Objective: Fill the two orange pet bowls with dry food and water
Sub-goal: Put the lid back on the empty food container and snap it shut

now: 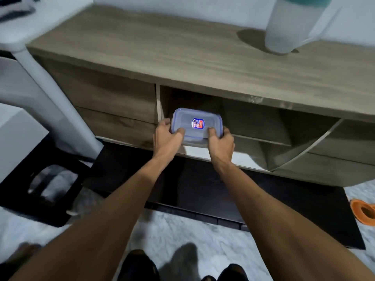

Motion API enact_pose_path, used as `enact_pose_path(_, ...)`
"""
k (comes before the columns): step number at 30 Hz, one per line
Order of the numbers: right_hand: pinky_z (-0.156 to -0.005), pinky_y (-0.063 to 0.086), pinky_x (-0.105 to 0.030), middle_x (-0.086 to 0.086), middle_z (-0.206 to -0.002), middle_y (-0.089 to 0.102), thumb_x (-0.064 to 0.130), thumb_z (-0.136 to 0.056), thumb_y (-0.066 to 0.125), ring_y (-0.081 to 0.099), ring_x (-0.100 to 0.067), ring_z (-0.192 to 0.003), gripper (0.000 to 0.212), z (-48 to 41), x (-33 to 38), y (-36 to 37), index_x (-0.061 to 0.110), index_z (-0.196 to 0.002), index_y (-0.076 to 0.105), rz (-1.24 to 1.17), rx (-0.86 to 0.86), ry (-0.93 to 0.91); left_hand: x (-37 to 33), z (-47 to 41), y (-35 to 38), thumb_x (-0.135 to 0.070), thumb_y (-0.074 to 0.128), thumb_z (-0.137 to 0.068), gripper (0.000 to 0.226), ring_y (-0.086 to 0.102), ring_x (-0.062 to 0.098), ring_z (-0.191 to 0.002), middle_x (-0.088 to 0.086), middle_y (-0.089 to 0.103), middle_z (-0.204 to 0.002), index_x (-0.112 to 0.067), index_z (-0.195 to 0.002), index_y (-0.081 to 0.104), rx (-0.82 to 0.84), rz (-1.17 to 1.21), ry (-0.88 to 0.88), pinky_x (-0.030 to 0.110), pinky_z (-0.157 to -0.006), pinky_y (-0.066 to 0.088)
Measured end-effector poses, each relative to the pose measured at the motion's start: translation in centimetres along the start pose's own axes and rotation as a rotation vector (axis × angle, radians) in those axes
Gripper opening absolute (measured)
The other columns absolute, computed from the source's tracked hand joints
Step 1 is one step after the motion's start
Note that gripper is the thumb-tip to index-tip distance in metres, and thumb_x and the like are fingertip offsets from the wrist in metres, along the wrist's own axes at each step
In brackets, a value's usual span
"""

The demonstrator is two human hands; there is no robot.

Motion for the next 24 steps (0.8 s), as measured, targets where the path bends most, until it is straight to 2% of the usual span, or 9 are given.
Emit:
enact_pose_path(3,-0.074,0.038,-0.022,-0.003,-0.090,0.065,0.028,-0.090,0.060,0.057,-0.021,-0.085,0.022,-2.4,-1.7,1.3,0.014,-0.106,0.065,-0.006,-0.025,-0.051,2.3,-2.6,1.2,-0.026,0.063,-0.066,0.048,0.067,0.018,-0.096,0.003,0.070,-0.107,-0.017,-0.111,0.051,0.019,0.037,0.027,0.033,-0.084,0.056)
enact_pose_path(5,-0.078,0.044,-0.028,-0.004,-0.087,0.064,0.028,-0.090,0.061,0.057,-0.022,-0.084,0.021,-4.0,-2.1,2.1,0.012,-0.101,0.065,-0.011,-0.057,-0.101,3.4,-4.3,2.1,-0.018,0.066,-0.074,0.043,0.067,0.018,-0.096,0.006,0.070,-0.111,-0.014,-0.115,0.054,0.022,0.058,0.060,0.028,-0.080,0.055)
enact_pose_path(7,-0.086,0.041,-0.027,-0.010,-0.099,0.066,0.033,-0.091,0.061,0.058,-0.028,-0.100,0.031,-5.6,-2.1,2.8,0.008,-0.108,0.064,0.003,-0.074,-0.122,3.4,-6.0,2.7,-0.011,0.066,-0.082,0.042,0.064,0.017,-0.098,0.006,0.068,-0.114,-0.008,-0.123,0.056,0.009,0.079,0.095,0.021,-0.079,0.051)
enact_pose_path(10,-0.098,0.039,-0.030,-0.019,-0.129,0.056,0.040,-0.092,0.058,0.050,-0.033,-0.122,0.053,-7.8,-2.3,3.7,0.002,-0.129,0.054,0.024,-0.067,-0.072,2.6,-7.9,3.3,-0.018,0.066,-0.088,0.054,0.057,0.016,-0.114,0.004,0.060,-0.122,-0.004,-0.137,0.050,0.015,0.018,0.132,0.023,-0.096,0.045)
enact_pose_path(12,-0.093,0.043,-0.034,-0.019,-0.125,0.058,0.041,-0.092,0.058,0.056,-0.034,-0.115,0.051,-9.3,-2.3,4.2,0.001,-0.124,0.056,0.024,-0.071,-0.075,2.1,-8.8,3.8,-0.024,0.064,-0.090,0.063,0.049,0.023,-0.131,0.011,0.052,-0.141,-0.003,-0.145,0.041,0.012,-0.013,0.142,0.030,-0.109,0.039)
enact_pose_path(14,-0.090,0.045,-0.030,-0.017,-0.122,0.062,0.038,-0.092,0.060,0.060,-0.033,-0.111,0.047,-10.4,-2.3,4.7,0.003,-0.123,0.059,0.012,-0.070,-0.094,1.8,-9.4,4.1,-0.025,0.062,-0.093,0.064,0.045,0.024,-0.134,0.012,0.047,-0.146,-0.003,-0.147,0.035,-0.002,-0.028,0.140,0.029,-0.110,0.035)
enact_pose_path(16,-0.096,0.044,-0.028,-0.017,-0.127,0.060,0.038,-0.092,0.061,0.057,-0.033,-0.116,0.050,-11.2,-2.3,5.2,0.005,-0.129,0.058,0.004,-0.076,-0.096,1.7,-10.0,4.3,-0.024,0.059,-0.094,0.056,0.052,0.023,-0.121,0.012,0.055,-0.128,-0.002,-0.142,0.042,-0.022,-0.062,0.148,0.026,-0.095,0.042)
enact_pose_path(19,-0.102,0.045,-0.033,-0.015,-0.127,0.061,0.042,-0.092,0.061,0.056,-0.033,-0.118,0.048,-12.0,-2.0,6.0,0.010,-0.127,0.060,0.003,-0.089,-0.138,1.8,-11.2,4.5,-0.025,0.059,-0.092,0.030,0.055,0.020,-0.091,0.007,0.056,-0.096,-0.004,-0.113,0.056,-0.039,-0.112,0.178,0.022,-0.062,0.037)
enact_pose_path(24,-0.097,0.047,-0.035,-0.014,-0.121,0.066,0.048,-0.092,0.058,0.059,-0.032,-0.115,0.049,-13.2,-1.6,6.9,0.012,-0.124,0.062,0.094,-0.130,-0.218,2.1,-12.1,4.7,-0.021,0.058,-0.094,0.023,0.052,0.019,-0.087,0.006,0.056,-0.090,-0.002,-0.107,0.059,-0.076,-0.141,0.190,0.026,-0.072,0.038)
Point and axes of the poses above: each hand's wrist, its own z-axis away from the middle knuckle, its own y-axis out of the palm, x = y × z, the point moved 7 cm from there along -z, towards the middle knuckle
